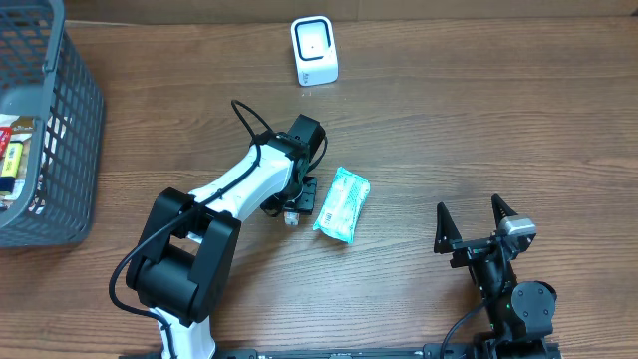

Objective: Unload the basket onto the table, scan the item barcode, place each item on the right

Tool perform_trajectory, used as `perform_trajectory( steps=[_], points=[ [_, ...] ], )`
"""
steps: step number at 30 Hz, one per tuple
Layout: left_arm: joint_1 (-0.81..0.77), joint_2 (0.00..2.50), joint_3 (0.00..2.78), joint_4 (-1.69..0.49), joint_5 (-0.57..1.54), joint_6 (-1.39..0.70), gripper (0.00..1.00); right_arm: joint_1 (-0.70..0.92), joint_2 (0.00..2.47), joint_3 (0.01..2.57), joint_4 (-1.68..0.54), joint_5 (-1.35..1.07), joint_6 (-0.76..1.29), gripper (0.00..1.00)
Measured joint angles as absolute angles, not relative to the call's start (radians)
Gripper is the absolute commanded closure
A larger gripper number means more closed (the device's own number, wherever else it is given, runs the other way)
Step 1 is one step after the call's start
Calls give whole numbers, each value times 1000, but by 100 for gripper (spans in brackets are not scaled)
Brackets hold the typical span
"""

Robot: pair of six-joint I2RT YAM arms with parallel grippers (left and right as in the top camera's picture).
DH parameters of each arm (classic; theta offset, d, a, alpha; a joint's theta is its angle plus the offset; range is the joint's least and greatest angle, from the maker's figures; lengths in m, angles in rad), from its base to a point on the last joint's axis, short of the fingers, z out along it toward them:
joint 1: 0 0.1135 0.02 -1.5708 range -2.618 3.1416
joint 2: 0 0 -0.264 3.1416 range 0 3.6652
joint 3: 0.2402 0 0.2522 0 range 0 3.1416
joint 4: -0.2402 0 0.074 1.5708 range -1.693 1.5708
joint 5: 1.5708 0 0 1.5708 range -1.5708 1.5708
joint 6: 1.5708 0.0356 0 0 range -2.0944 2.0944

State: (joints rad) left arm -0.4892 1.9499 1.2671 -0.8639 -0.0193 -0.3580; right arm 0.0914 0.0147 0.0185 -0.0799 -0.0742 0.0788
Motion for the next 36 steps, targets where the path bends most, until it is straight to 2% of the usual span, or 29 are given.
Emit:
perform_trajectory(
  steps=[8,18,20,21,22,26,36],
  points=[
    [-456,1950,1358,-959,-15,-360,45,91,15,19,-80,-74,78,0],
    [-403,1950,1688,-1153,-12,-356,41,91,15,19,-80,-75,78,0],
    [-395,1950,1750,-1187,5,-354,30,91,15,19,-80,-75,79,0],
    [-390,1950,1776,-1198,23,-345,17,91,15,19,-80,-74,78,0],
    [-387,1950,1794,-1207,43,-336,10,91,15,19,-80,-74,78,0],
    [-379,1950,1819,-1232,165,-302,14,91,15,19,-80,-74,78,0],
    [-430,1950,1818,-1282,278,-258,9,91,15,19,-80,-74,79,0]
  ],
)
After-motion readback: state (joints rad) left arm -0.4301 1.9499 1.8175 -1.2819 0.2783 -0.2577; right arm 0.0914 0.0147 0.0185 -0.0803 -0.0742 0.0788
